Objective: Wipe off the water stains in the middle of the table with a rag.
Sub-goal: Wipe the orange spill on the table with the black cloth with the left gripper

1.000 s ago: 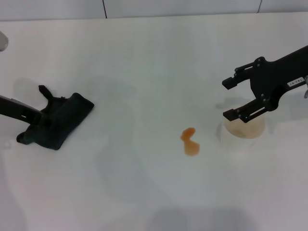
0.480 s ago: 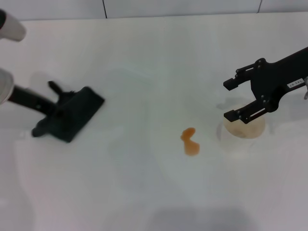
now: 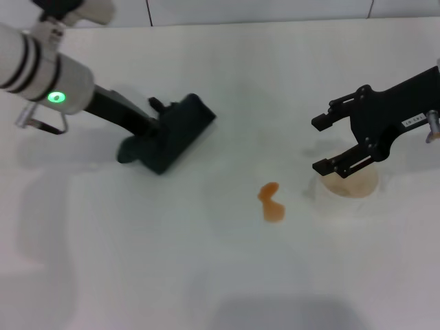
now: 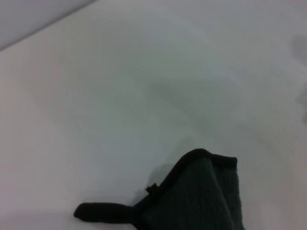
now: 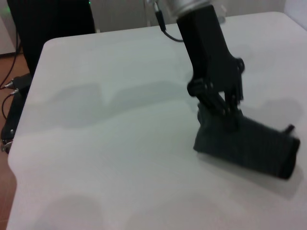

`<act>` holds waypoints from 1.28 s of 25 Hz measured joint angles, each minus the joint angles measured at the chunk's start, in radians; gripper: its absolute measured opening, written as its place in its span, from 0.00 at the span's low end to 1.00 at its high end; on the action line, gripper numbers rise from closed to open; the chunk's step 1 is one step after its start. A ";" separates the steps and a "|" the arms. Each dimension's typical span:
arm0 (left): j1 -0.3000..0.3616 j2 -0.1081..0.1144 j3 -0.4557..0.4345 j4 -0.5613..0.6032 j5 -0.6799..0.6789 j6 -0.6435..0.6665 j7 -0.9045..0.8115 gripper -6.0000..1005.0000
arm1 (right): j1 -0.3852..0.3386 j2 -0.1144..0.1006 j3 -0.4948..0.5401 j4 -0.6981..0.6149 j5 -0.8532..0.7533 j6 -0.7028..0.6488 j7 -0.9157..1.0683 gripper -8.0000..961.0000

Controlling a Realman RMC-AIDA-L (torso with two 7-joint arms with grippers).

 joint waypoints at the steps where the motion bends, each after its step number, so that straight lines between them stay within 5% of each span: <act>1: -0.015 -0.001 0.014 -0.019 -0.007 -0.004 0.003 0.09 | 0.000 0.001 0.000 -0.002 0.000 -0.004 0.001 0.86; 13: -0.098 -0.009 0.429 -0.083 -0.218 -0.036 -0.021 0.09 | -0.061 -0.004 0.009 -0.040 0.000 -0.072 0.013 0.85; 32: -0.125 -0.014 0.722 -0.071 -0.412 0.039 0.001 0.09 | -0.110 0.007 0.006 -0.071 0.005 -0.066 0.007 0.85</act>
